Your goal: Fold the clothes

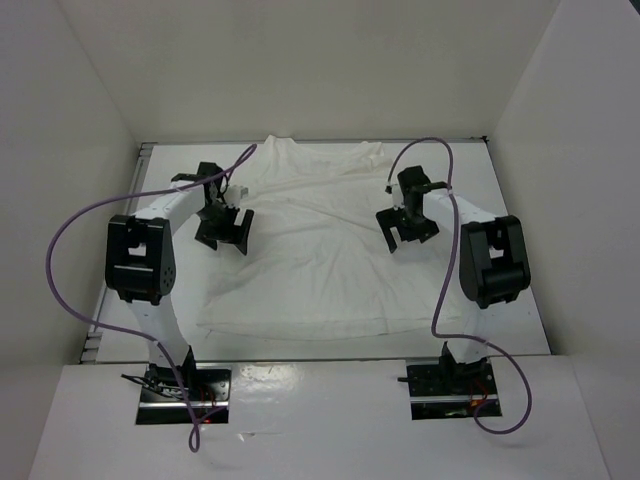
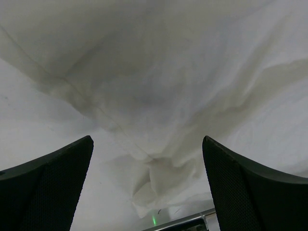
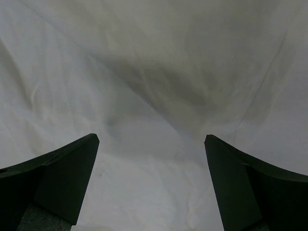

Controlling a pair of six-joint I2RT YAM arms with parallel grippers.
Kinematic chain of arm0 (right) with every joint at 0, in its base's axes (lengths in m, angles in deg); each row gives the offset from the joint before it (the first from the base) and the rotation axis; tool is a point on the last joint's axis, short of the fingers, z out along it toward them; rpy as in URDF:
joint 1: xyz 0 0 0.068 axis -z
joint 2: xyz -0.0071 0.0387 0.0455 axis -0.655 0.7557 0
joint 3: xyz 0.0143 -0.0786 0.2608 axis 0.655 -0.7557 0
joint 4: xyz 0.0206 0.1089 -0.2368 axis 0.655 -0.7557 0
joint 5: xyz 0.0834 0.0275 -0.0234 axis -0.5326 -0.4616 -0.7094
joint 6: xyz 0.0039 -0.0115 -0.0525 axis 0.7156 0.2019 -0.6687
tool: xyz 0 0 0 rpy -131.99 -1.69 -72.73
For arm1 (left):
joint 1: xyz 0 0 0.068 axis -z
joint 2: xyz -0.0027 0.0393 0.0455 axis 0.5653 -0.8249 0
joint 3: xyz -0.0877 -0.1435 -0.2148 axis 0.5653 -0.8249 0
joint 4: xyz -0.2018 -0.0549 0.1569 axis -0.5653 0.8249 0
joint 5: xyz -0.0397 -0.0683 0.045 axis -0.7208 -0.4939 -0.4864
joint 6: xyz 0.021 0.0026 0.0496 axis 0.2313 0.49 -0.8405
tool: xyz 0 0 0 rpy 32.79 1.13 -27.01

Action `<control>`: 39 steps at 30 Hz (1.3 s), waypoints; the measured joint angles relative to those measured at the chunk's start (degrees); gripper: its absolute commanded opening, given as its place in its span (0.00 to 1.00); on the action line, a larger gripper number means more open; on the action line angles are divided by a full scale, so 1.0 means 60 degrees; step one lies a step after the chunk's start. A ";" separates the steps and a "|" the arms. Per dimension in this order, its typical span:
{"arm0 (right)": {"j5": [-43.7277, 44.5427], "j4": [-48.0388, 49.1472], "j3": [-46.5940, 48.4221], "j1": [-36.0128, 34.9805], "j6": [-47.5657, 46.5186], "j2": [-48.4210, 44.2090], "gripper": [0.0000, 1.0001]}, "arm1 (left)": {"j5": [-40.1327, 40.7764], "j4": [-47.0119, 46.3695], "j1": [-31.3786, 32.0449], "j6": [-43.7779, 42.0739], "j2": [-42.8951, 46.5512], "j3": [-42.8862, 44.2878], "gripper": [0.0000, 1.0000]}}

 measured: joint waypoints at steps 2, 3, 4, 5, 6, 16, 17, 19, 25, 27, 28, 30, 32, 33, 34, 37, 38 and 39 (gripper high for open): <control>0.0000 0.0040 0.0018 0.0000 -0.0004 0.0401 1.00 | -0.0004 -0.0073 0.0000 0.0011 -0.0379 0.0138 1.00; 0.0004 0.0040 0.0055 0.0000 -0.0007 0.0605 1.00 | 0.0000 -0.0098 0.0015 0.0018 -0.0557 0.0219 1.00; 0.0004 0.0069 0.0080 0.0000 -0.0007 0.0747 1.00 | 0.0004 -0.0131 0.0029 0.0025 -0.0729 0.0299 1.00; -0.0011 0.0069 0.0146 0.0000 -0.0007 0.0900 1.00 | 0.0007 -0.0182 0.0044 0.0044 -0.0867 0.0357 1.00; -0.0025 0.0018 0.0277 0.0004 -0.0018 0.0994 1.00 | 0.0018 -0.0208 0.0066 0.0051 -0.0991 0.0419 1.00; 0.0000 0.0131 0.0699 0.0004 -0.0058 0.1271 1.00 | -0.0102 -0.0251 0.0568 0.0095 -0.1129 0.0630 1.00; 0.0000 0.0131 0.0699 0.0004 -0.0066 0.1271 1.00 | -0.0127 -0.0248 0.0583 0.0098 -0.1118 0.0630 1.00; 0.0000 0.0135 0.0699 0.0004 -0.0069 0.1271 1.00 | -0.0160 -0.0215 0.0579 0.0131 -0.1045 0.0630 1.00; 0.0000 0.0142 0.0696 0.0004 -0.0069 0.1271 1.00 | -0.0193 -0.0036 0.0627 0.0270 -0.0266 0.0667 1.00; 0.0000 0.0146 0.0696 0.0004 -0.0069 0.1271 1.00 | -0.0197 0.0004 0.0685 0.0270 0.0087 0.0725 1.00; 0.0000 0.0146 0.0696 0.0004 -0.0069 0.1271 1.00 | -0.0197 0.0000 0.0703 0.0270 0.0215 0.0743 1.00; 0.0007 0.0146 0.0696 0.0004 -0.0069 0.1271 1.00 | -0.0211 -0.0011 0.0769 0.0262 0.0324 0.0772 1.00; 0.0007 0.0146 0.0696 0.0004 -0.0069 0.1271 1.00 | -0.0208 -0.0029 0.0794 0.0262 0.0186 0.0772 1.00; 0.0011 0.0146 0.0696 0.0004 -0.0069 0.1271 1.00 | -0.0208 -0.0036 0.0809 0.0262 0.0044 0.0772 1.00; 0.0011 0.0153 0.0692 0.0004 -0.0069 0.1271 1.00 | -0.0208 -0.0073 0.0820 0.0262 -0.0171 0.0765 1.00; 0.0015 0.0164 0.0685 0.0004 -0.0066 0.1271 1.00 | -0.0200 -0.0233 0.0823 0.0262 -0.0882 0.0678 1.00; 0.0018 0.0164 0.0685 0.0004 -0.0066 0.1271 1.00 | -0.0197 -0.0255 0.0823 0.0262 -0.1111 0.0623 1.00; 0.0018 0.0168 0.0685 0.0004 -0.0066 0.1271 1.00 | -0.0131 -0.0193 0.0823 0.0280 -0.1275 0.0630 1.00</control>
